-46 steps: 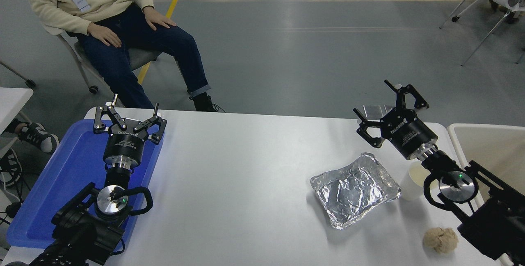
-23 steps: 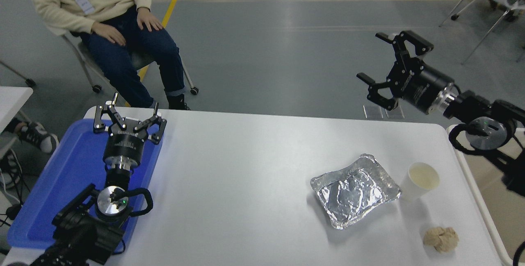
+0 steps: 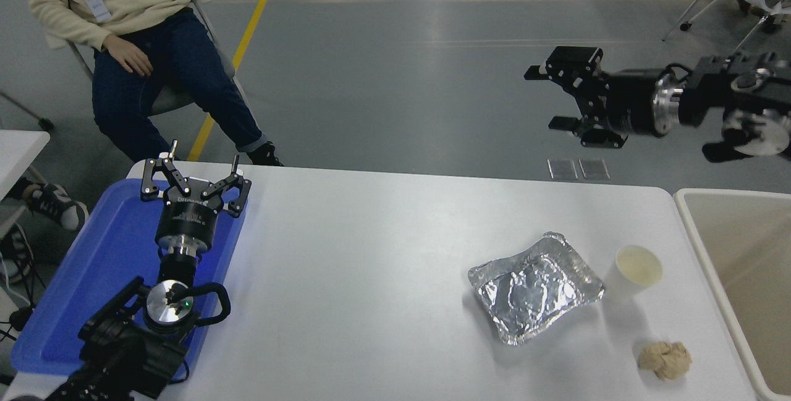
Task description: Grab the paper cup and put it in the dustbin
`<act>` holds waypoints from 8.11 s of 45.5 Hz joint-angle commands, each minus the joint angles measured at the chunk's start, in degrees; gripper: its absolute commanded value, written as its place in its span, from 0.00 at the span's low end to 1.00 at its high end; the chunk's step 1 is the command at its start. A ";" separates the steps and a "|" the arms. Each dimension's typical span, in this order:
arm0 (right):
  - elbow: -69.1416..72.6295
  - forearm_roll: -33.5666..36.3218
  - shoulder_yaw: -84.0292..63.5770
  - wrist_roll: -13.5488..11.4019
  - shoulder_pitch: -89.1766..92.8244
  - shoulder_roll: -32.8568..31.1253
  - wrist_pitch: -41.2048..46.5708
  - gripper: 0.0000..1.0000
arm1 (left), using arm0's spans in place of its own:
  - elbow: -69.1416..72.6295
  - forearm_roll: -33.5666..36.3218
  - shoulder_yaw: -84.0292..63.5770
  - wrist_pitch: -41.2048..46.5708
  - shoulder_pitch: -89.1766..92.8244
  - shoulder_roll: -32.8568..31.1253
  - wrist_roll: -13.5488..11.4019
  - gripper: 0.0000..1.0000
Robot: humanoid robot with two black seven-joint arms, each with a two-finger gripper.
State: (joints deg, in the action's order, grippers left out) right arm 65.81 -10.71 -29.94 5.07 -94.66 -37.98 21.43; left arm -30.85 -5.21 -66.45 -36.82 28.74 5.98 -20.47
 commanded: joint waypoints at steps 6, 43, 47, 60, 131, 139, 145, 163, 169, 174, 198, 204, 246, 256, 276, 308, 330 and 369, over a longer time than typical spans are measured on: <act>9.33 -2.56 -28.15 -0.15 -19.32 9.58 -0.07 1.00 | -0.09 0.03 0.00 0.00 0.00 -0.01 0.08 1.00; 29.03 -3.53 -41.16 0.03 -39.28 18.82 13.82 1.00 | -0.09 0.03 0.00 0.00 0.00 0.08 0.08 1.00; 29.12 -3.53 -41.60 0.03 -39.28 18.73 13.30 1.00 | -0.09 0.03 0.00 0.00 0.00 0.08 0.08 1.00; 27.62 -7.74 -46.52 -0.06 -36.47 16.54 9.51 1.00 | -0.09 0.03 0.00 0.00 0.00 0.17 0.08 1.00; -20.01 -36.31 -20.07 1.08 20.48 5.63 2.31 1.00 | 0.00 -0.06 0.00 0.00 0.00 0.08 -0.01 1.00; -20.63 -36.22 -15.94 0.99 23.73 5.99 1.43 0.99 | 0.00 -0.06 0.00 0.00 0.00 0.08 -0.01 1.00; -21.95 -36.14 -15.32 0.99 24.88 6.51 1.16 0.97 | 0.00 -0.06 0.00 0.00 0.00 0.08 -0.01 1.00; -23.09 -35.96 -14.27 0.91 26.81 7.22 0.28 0.28 | 0.00 -0.06 0.00 0.00 0.00 0.08 -0.01 1.00; -23.09 -35.43 -14.18 0.73 26.81 7.30 0.11 0.08 | 0.00 -0.06 0.00 0.00 0.00 0.08 -0.01 1.00; -23.09 -35.35 -13.74 0.82 26.81 7.57 -0.24 0.00 | 0.00 -0.06 0.00 0.00 0.00 0.08 -0.01 1.00; -19.75 -34.99 -12.95 0.82 23.22 5.46 -1.56 0.00 | 0.00 -0.06 0.00 0.00 0.09 0.08 -0.01 1.00; -16.59 -34.99 -13.74 0.82 17.95 2.30 -0.33 0.00 | -0.09 0.03 0.00 0.00 0.00 0.08 0.08 1.00; 10.83 -24.62 -44.93 0.12 -33.30 1.59 9.77 0.00 | -0.09 0.12 0.00 -0.01 0.00 0.26 0.17 1.00; 11.27 -24.62 -46.35 0.12 -33.92 1.42 9.86 0.00 | -0.09 0.12 0.00 0.00 0.00 0.26 0.17 1.00; -2.51 -27.78 -49.69 -0.76 -25.49 -7.02 9.60 0.00 | -0.09 0.12 0.00 -0.01 0.00 0.26 0.17 1.00; -41.01 -28.75 -32.12 3.46 15.29 -14.76 9.34 0.00 | -0.09 0.03 0.00 0.00 0.00 0.26 0.17 1.00; -53.41 -28.32 -11.11 3.37 37.27 -6.94 7.93 0.00 | -0.09 0.03 0.00 0.00 0.00 0.26 0.17 1.00; -59.48 -16.80 -8.20 3.37 55.29 4.58 -0.77 0.00 | -0.09 0.03 0.00 0.00 0.00 0.17 0.08 1.00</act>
State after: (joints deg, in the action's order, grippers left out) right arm 6.85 -28.47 -38.93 8.43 -41.92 -35.28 21.92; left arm -30.94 -5.22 -66.45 -36.82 28.74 6.16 -20.34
